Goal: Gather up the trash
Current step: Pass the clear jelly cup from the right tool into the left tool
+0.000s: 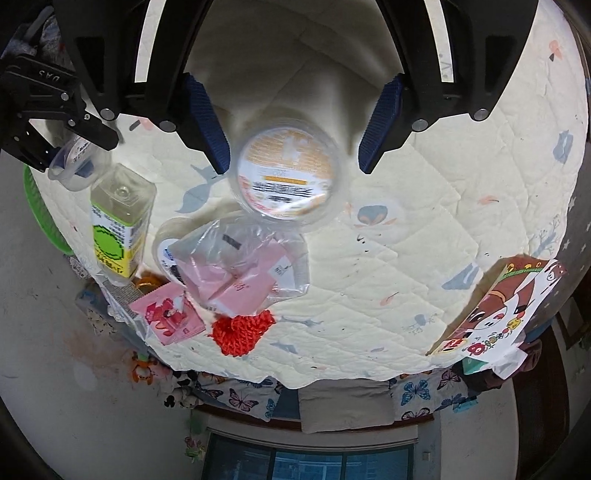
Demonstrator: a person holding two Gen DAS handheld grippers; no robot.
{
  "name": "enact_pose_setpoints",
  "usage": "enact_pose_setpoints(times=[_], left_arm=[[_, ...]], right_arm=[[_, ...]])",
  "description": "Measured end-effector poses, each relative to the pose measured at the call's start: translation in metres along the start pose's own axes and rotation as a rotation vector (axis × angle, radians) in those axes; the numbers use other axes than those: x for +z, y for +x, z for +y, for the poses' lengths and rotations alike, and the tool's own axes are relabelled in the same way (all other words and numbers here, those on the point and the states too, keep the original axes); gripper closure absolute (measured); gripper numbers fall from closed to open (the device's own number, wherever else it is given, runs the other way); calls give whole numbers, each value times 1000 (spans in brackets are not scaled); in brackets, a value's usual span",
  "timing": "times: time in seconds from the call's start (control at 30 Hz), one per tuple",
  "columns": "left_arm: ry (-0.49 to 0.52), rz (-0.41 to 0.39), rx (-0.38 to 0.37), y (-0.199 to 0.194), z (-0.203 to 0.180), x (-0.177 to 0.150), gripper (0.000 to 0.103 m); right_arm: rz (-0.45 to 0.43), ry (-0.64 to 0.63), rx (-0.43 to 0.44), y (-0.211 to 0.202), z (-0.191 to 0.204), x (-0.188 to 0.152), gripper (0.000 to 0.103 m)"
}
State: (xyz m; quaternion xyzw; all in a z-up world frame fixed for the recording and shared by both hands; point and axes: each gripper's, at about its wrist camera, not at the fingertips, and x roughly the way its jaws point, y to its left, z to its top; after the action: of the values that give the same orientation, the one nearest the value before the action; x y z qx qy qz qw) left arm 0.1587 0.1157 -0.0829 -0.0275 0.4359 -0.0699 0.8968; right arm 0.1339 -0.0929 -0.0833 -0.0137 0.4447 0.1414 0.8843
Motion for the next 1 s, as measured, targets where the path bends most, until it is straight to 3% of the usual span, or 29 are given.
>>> enact_pose_setpoints(times=[0.1, 0.43, 0.6, 1.0], left_arm=[[9, -7, -2, -2, -2, 0, 27], [89, 27, 42, 15, -8, 7, 27], [73, 31, 38, 19, -6, 8, 37], [59, -31, 21, -15, -13, 0, 38]], right_arm=[[-8, -4, 17, -5, -1, -1, 37], [-27, -8, 49, -25, -8, -2, 37], [-41, -9, 44, -36, -15, -3, 37], [-85, 54, 33, -64, -51, -11, 37]])
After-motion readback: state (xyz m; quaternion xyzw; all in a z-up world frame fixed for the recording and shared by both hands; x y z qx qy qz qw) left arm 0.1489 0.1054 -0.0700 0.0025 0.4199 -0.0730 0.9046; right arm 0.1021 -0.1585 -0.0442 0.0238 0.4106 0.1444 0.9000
